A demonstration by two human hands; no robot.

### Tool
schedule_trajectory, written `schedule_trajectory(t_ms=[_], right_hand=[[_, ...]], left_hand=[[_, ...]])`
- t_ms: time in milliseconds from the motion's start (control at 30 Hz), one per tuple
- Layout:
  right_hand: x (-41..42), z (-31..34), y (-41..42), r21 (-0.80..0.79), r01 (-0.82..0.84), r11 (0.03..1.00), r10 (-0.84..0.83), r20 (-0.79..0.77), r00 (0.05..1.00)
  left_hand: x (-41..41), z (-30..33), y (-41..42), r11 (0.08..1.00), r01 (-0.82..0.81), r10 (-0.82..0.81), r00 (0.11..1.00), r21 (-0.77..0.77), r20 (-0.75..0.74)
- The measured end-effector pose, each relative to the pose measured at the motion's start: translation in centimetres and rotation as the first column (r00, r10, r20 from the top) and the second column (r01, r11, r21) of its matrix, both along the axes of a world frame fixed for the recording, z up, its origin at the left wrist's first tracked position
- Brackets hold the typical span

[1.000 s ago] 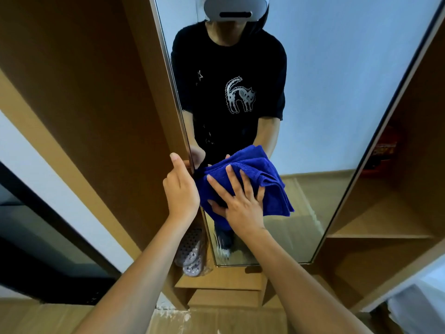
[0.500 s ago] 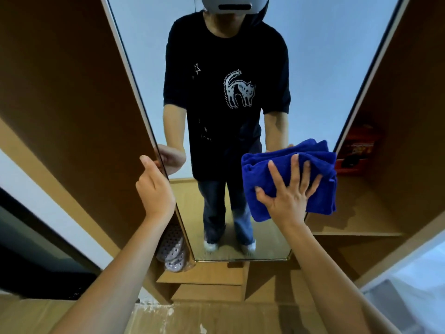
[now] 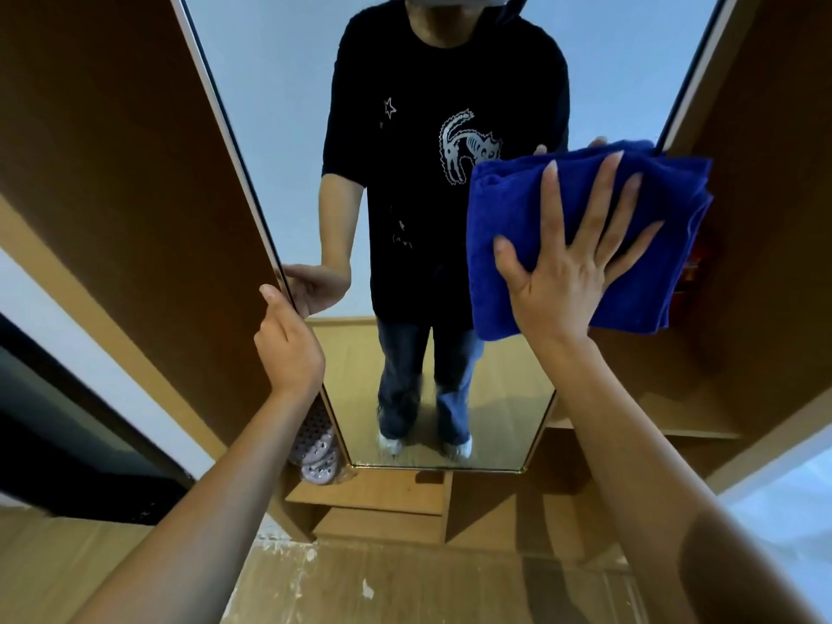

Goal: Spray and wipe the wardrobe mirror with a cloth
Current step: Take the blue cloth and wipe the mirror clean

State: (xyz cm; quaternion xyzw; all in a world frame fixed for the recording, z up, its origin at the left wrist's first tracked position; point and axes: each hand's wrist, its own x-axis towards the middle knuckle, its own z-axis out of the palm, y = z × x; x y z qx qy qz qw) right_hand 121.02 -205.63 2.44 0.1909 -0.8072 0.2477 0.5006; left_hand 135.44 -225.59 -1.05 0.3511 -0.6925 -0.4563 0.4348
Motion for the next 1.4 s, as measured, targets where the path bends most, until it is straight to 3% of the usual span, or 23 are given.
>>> schedule_trajectory(t_ms=[200,333,467,800,967,1233,1400], right_hand=[[-0.2,-5.5,0.4,0.07,0.018,0.997,-0.02,0.029,0.999],[0.9,-12.0,1.3,0.182,-0.049,0.982,0.016,0.178,0.984],[1.5,-12.4,1.5,0.222,-0.092,0.971,0.026,0.286,0.958],[1.2,-5.2,0.1,0.075,-0.03,0.997,0.02,0.138,0.99],[0.9,-10.1,-0.1,0.092,0.011,0.996,-0.021,0.116,0.993],[1.1,-23.0,-0.1,0.134,0.03,0.99,-0.046,0.113,0.993],[1.5,-25.0,-0.8,0.07,0.01,0.998,-0.018,0.126,0.992]], left_hand=[[0.0,-0.3,0.1,1.0,0.023,-0.023,1.0,0.021,-0.003],[0.1,-0.3,0.1,0.999,0.032,-0.032,0.999,0.001,0.007],[-0.1,-0.7,0.0,0.999,0.024,-0.023,0.999,-0.043,0.023],[0.1,-3.0,0.0,0.996,0.042,-0.041,0.999,-0.074,0.011],[0.4,-7.2,-0.4,0.99,0.046,-0.043,0.999,-0.132,0.026],[0.8,-17.1,-1.2,0.946,0.166,-0.159,0.986,-0.277,0.047],[0.4,-21.2,-1.6,0.914,0.141,-0.155,0.988,-0.38,-0.006]])
